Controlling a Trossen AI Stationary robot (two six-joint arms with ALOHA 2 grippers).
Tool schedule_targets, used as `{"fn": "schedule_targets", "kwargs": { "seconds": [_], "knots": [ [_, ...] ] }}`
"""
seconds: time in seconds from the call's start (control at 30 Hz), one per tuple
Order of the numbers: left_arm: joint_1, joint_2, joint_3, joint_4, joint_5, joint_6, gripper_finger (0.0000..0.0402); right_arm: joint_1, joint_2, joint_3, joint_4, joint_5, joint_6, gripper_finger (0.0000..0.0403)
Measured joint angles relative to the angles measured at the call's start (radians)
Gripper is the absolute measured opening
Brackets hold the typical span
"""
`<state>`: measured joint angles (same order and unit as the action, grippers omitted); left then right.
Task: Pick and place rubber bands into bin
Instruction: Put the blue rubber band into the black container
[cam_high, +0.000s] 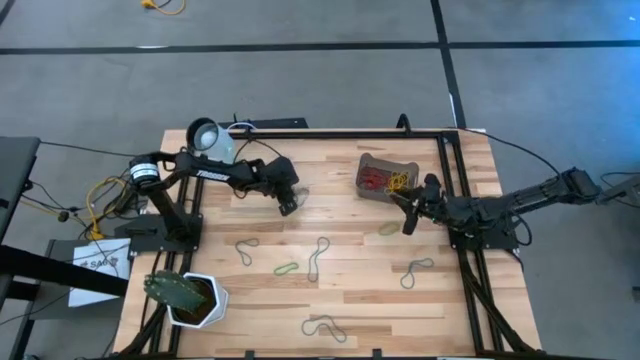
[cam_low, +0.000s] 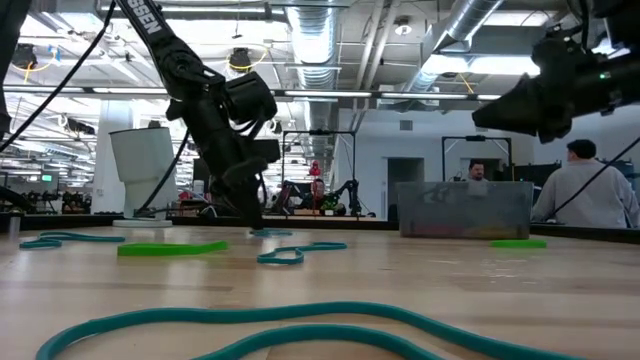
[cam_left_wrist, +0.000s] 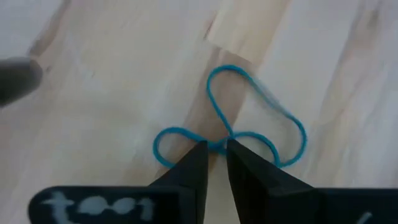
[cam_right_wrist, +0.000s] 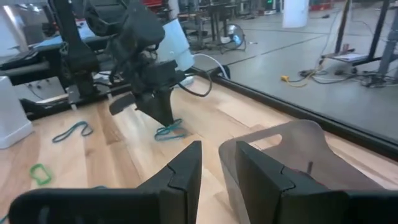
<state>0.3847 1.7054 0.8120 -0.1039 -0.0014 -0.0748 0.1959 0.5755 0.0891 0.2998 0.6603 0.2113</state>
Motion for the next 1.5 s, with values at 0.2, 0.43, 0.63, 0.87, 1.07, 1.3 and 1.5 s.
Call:
{"fn": "schedule_targets", "kwargs": {
  "seconds": [0.2,0.43,0.63,0.87,1.07,1.3,1.5],
  "knots": [
    [-0.028,-0.001,0.001,0.021,-0.016,-0.027,0.0050,-0.081,0.000,0.000,0.039,-0.013,-0.010,0.0092],
    [-0.063,-0.001,0.001,0.019,-0.022,-0.056,0.0050,-0.157,0.000,0.000,0.053,-0.129,-0.010,0.0092],
    [-0.086,-0.001,0.001,0.019,-0.091,-0.068,0.0050,-0.193,0.000,0.000,0.054,-0.148,-0.010,0.0092],
    [-0.086,0.013,0.002,0.023,-0.117,-0.087,0.0050,-0.192,0.000,0.000,0.082,-0.191,-0.010,0.0092],
    [-0.096,0.069,0.006,0.044,-0.109,-0.106,0.0050,-0.171,0.001,0.000,0.093,-0.192,-0.010,0.0092],
    [-0.106,0.059,0.010,0.087,-0.161,-0.098,0.0029,-0.150,0.000,0.000,0.100,-0.192,-0.010,0.0092],
    [-0.128,0.050,0.095,0.257,-0.120,-0.018,0.0002,-0.153,0.000,0.000,0.102,-0.192,-0.010,0.0092]
  ]
}}
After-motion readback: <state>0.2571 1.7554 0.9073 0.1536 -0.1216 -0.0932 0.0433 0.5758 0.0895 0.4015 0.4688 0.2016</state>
